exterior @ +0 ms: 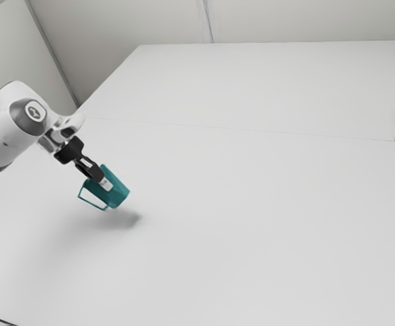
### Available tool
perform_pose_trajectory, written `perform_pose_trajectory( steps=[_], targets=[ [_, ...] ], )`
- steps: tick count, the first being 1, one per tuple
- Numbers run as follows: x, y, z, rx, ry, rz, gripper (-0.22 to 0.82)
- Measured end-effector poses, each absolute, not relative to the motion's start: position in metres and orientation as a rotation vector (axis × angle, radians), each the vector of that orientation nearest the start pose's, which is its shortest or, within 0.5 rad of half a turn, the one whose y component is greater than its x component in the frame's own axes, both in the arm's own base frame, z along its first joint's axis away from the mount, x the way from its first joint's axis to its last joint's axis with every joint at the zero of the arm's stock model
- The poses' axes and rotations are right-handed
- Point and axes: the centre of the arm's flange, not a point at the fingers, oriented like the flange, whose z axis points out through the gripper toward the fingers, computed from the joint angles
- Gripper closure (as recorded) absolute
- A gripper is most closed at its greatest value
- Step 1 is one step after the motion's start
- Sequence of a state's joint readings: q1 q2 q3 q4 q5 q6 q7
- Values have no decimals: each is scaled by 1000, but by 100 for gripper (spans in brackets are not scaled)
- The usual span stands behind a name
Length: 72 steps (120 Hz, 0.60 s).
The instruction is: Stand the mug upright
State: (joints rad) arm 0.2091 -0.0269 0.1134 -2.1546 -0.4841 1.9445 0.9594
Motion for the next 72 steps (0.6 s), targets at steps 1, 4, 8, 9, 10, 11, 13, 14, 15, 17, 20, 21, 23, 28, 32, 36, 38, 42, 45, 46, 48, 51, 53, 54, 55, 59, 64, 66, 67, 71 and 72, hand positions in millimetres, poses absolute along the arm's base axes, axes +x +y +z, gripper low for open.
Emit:
perform_pose_trajectory(
  steps=[1, 4, 8, 9, 10, 11, 13, 14, 15, 17, 20, 21, 23, 28, 32, 36, 38, 42, 45, 46, 48, 51, 53, 54, 55, 59, 64, 66, 67, 71, 72],
  targets=[
    [498, 133, 404, -3508, 741, -209, 78],
    [499, 130, 406, -3491, 743, -198, 78],
    [501, 125, 407, -3468, 751, -180, 78],
    [502, 123, 407, -3463, 754, -177, 78],
    [502, 121, 407, -3458, 757, -173, 78],
    [503, 120, 407, -3453, 760, -170, 78],
    [504, 116, 408, -3442, 768, -164, 78],
    [505, 113, 408, -3437, 772, -162, 78],
    [506, 111, 409, -3431, 777, -159, 78],
    [507, 106, 410, -3417, 788, -152, 78],
    [509, 98, 411, -3397, 806, -142, 78],
    [510, 95, 412, -3390, 813, -139, 78],
    [511, 89, 413, -3378, 825, -134, 78],
    [513, 74, 416, -3342, 859, -119, 78],
    [514, 63, 420, -3311, 883, -113, 78],
    [514, 54, 424, -3282, 898, -112, 78],
    [514, 51, 427, -3268, 902, -111, 78],
    [513, 48, 431, -3241, 899, -109, 78],
    [513, 48, 435, -3225, 890, -110, 78],
    [512, 48, 436, -3220, 886, -110, 78],
    [512, 48, 437, -3212, 877, -111, 78],
    [511, 49, 439, -3201, 863, -110, 78],
    [510, 49, 439, -3194, 853, -110, 78],
    [510, 49, 439, -3191, 849, -109, 78],
    [509, 48, 439, -3188, 845, -109, 78],
    [509, 47, 440, -3168, 834, -107, 78],
    [508, 43, 443, -3142, 825, -108, 78],
    [507, 42, 444, -3134, 821, -108, 78],
    [507, 42, 444, -3130, 818, -108, 78],
    [506, 39, 443, -3118, 807, -106, 78],
    [506, 39, 442, -3115, 804, -106, 78]
  ],
)
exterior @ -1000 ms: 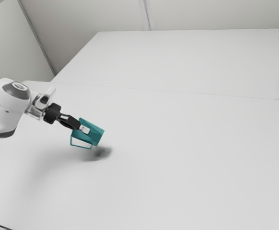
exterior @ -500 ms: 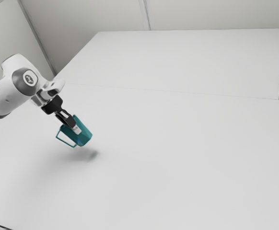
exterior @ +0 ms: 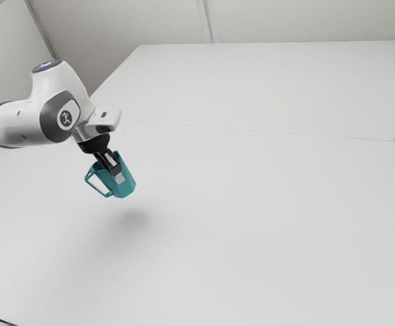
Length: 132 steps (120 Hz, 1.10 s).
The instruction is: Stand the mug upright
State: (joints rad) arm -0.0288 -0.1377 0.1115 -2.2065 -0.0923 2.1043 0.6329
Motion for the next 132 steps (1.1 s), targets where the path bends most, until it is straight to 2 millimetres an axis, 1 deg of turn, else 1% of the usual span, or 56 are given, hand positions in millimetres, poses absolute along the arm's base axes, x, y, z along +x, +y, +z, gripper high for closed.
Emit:
perform_pose_trajectory(
  steps=[14, 19, 41, 54, 92, 116, 132],
  targets=[
    [504, 30, 436, -3066, 770, -99, 78],
    [503, 28, 431, -3056, 753, -96, 78],
    [500, 18, 415, -3028, 674, -110, 78],
    [500, 12, 409, -3022, 627, -127, 78],
    [499, 8, 389, -3041, 479, -125, 78],
    [501, 1, 371, -3054, 423, -84, 78],
    [501, -3, 363, -3059, 396, -63, 78]
  ],
)
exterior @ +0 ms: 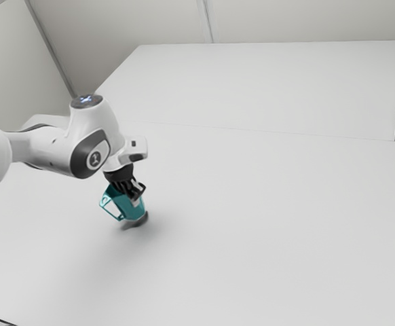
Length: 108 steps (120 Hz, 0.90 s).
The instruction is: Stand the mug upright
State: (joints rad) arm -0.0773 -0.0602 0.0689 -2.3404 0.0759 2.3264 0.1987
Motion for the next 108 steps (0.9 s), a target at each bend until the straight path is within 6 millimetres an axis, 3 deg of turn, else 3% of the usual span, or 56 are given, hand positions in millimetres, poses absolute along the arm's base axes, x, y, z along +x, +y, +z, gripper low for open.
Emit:
perform_pose_trajectory(
  steps=[64, 74, 93, 108],
  targets=[
    [503, -9, 337, -3072, 306, 5, 77],
    [504, -10, 336, -3077, 302, 0, 66],
    [504, -12, 342, -3082, 302, -25, 34],
    [504, -13, 358, -3086, 299, -74, 19]
  ],
)
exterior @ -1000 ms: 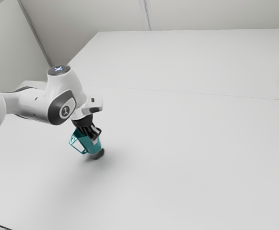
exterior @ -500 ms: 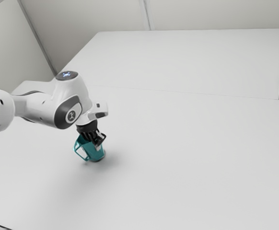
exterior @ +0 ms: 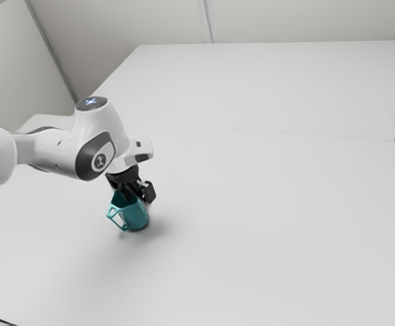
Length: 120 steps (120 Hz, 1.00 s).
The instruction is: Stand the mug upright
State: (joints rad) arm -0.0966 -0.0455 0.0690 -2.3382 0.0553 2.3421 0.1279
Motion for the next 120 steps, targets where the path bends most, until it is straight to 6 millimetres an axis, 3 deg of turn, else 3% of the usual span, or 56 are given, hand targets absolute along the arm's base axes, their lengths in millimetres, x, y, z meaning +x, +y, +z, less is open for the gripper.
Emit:
perform_pose_trajectory(
  steps=[20, 48, 120],
  targets=[
    [502, -10, 378, -3089, 288, -127, 10],
    [500, -14, 404, -3099, 287, -161, 4],
    [551, -35, 518, -3128, 262, -37, 1]
  ],
)
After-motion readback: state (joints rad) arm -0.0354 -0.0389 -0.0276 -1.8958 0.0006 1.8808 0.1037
